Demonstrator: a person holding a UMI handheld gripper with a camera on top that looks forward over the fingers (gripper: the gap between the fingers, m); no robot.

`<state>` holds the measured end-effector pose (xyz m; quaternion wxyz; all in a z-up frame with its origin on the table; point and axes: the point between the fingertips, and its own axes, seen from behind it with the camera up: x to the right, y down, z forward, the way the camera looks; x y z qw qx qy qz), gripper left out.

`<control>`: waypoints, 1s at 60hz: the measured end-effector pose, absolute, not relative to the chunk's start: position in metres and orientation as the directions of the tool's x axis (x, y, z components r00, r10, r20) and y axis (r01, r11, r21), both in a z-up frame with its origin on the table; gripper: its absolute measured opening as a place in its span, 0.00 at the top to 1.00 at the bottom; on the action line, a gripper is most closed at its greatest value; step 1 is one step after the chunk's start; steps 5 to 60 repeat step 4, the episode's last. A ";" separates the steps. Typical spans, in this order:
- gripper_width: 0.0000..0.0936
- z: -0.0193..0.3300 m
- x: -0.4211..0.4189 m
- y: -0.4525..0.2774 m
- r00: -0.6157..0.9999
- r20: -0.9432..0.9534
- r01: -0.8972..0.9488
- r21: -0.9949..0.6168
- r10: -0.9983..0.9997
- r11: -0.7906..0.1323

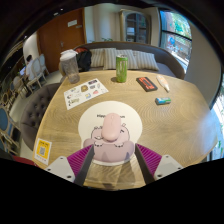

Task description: Arrange mouse

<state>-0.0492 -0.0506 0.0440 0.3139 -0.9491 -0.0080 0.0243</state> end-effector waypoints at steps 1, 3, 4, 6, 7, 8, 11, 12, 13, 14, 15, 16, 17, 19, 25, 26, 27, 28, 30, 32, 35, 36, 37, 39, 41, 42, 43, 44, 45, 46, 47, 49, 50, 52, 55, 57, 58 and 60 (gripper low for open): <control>0.10 0.046 -0.048 -0.058 0.999 -0.040 -0.004 -0.593 0.025 -0.805; 0.10 0.049 -0.045 -0.073 0.999 -0.040 -0.011 -0.590 0.017 -0.807; 0.10 0.051 -0.044 -0.079 0.999 -0.040 -0.014 -0.588 0.012 -0.809; 0.10 0.051 -0.044 -0.079 0.999 -0.040 -0.014 -0.588 0.012 -0.809; 0.10 0.051 -0.044 -0.079 0.999 -0.040 -0.014 -0.588 0.012 -0.809; 0.10 0.051 -0.044 -0.079 0.999 -0.040 -0.014 -0.588 0.012 -0.809; 0.10 0.051 -0.044 -0.079 0.999 -0.040 -0.014 -0.588 0.012 -0.809; 0.10 0.051 -0.044 -0.079 0.999 -0.040 -0.014 -0.588 0.012 -0.809; 0.10 0.051 -0.044 -0.079 0.999 -0.040 -0.014 -0.588 0.012 -0.809; 0.10 0.051 -0.044 -0.079 0.999 -0.040 -0.014 -0.588 0.012 -0.809; 0.10 0.051 -0.044 -0.079 0.999 -0.040 -0.014 -0.588 0.012 -0.809; 0.10 0.051 -0.044 -0.079 0.999 -0.040 -0.014 -0.588 0.012 -0.809; 0.10 0.051 -0.044 -0.079 0.999 -0.040 -0.014 -0.588 0.012 -0.809; 0.10 0.051 -0.044 -0.079 0.999 -0.040 -0.014 -0.588 0.012 -0.809; 0.10 0.051 -0.044 -0.079 0.999 -0.040 -0.014 -0.588 0.012 -0.809; 0.10 0.051 -0.044 -0.079 0.999 -0.040 -0.014 -0.588 0.012 -0.809; 0.10 0.051 -0.044 -0.079 0.999 -0.040 -0.014 -0.588 0.012 -0.809; 0.10 0.051 -0.044 -0.079 0.999 -0.040 -0.014 -0.588 0.012 -0.809; 0.10 0.051 -0.044 -0.079 0.999 -0.040 -0.014 -0.588 0.012 -0.809; 0.10 0.051 -0.044 -0.079 0.999 -0.040 -0.014 -0.588 0.012 -0.809; 0.10 0.051 -0.044 -0.079 0.999 -0.040 -0.014 -0.588 0.012 -0.809; 0.10 0.051 -0.044 -0.079 0.999 -0.040 -0.014 -0.588 0.012 -0.809; 0.10 0.051 -0.044 -0.079 0.999 -0.040 -0.014 -0.588 0.012 -0.809; 0.10 0.051 -0.044 -0.079 0.999 -0.040 -0.014 -0.588 0.012 -0.809; 0.10 0.051 -0.044 -0.079 0.999 -0.040 -0.014 -0.588 0.012 -0.809; 0.10 0.051 -0.044 -0.079 0.999 -0.040 -0.014 -0.588 0.012 -0.809; 0.10 0.051 -0.044 -0.079 0.999 -0.040 -0.014 -0.588 0.012 -0.809; 0.10 0.051 -0.044 -0.079 0.999 -0.040 -0.014 -0.588 0.012 -0.809; 0.10 0.051 -0.044 -0.079 0.999 -0.040 -0.014 -0.588 0.012 -0.809; 0.10 0.051 -0.044 -0.079 0.999 -0.040 -0.014 -0.588 0.012 -0.809; 0.10 0.051 -0.044 -0.079 0.999 -0.040 -0.014 -0.588 0.012 -0.809; 0.10 0.051 -0.044 -0.079 0.999 -0.040 -0.014 -0.588 0.012 -0.809; 0.10 0.051 -0.044 -0.079 0.999 -0.040 -0.014 -0.588 0.012 -0.809; 0.10 0.051 -0.044 -0.079 0.999 -0.040 -0.014 -0.588 0.012 -0.809; 0.10 0.051 -0.044 -0.079 0.999 -0.040 -0.014 -0.588 0.012 -0.809; 0.10 0.051 -0.044 -0.079 0.999 -0.040 -0.014 -0.588 0.012 -0.809; 0.10 0.051 -0.044 -0.079 0.999 -0.040 -0.014 -0.588 0.012 -0.809; 0.10 0.051 -0.044 -0.079 0.999 -0.040 -0.014 -0.588 0.012 -0.809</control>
